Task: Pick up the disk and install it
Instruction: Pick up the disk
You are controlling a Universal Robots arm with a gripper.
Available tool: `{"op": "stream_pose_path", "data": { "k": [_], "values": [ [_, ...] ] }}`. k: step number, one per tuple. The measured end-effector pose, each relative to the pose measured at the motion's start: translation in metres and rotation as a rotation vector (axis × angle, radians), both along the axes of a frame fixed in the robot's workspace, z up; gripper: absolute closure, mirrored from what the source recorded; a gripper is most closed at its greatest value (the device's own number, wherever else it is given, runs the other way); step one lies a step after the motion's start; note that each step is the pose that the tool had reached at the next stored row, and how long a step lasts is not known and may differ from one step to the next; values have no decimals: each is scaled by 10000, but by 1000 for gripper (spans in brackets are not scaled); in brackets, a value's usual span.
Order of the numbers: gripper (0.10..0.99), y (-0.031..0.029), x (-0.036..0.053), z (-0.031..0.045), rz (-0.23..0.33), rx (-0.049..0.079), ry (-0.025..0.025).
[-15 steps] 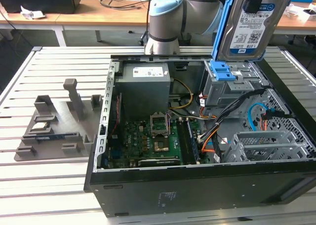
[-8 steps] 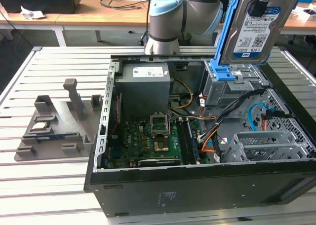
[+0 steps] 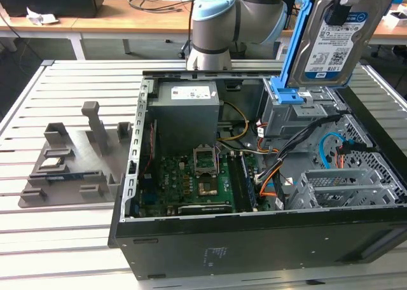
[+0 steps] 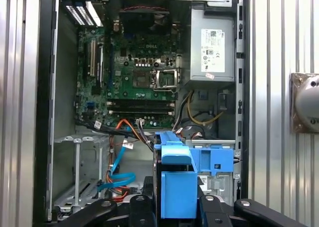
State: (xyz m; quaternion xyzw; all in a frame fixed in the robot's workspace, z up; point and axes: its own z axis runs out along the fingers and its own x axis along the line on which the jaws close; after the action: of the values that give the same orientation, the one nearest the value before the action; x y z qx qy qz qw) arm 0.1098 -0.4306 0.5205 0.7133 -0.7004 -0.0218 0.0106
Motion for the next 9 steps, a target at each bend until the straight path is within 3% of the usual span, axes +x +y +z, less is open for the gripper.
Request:
{"op": "stream_pose_path", "data": {
  "k": [9],
  "values": [
    [718,-200,31,0,-7,0,0]
  ]
}}
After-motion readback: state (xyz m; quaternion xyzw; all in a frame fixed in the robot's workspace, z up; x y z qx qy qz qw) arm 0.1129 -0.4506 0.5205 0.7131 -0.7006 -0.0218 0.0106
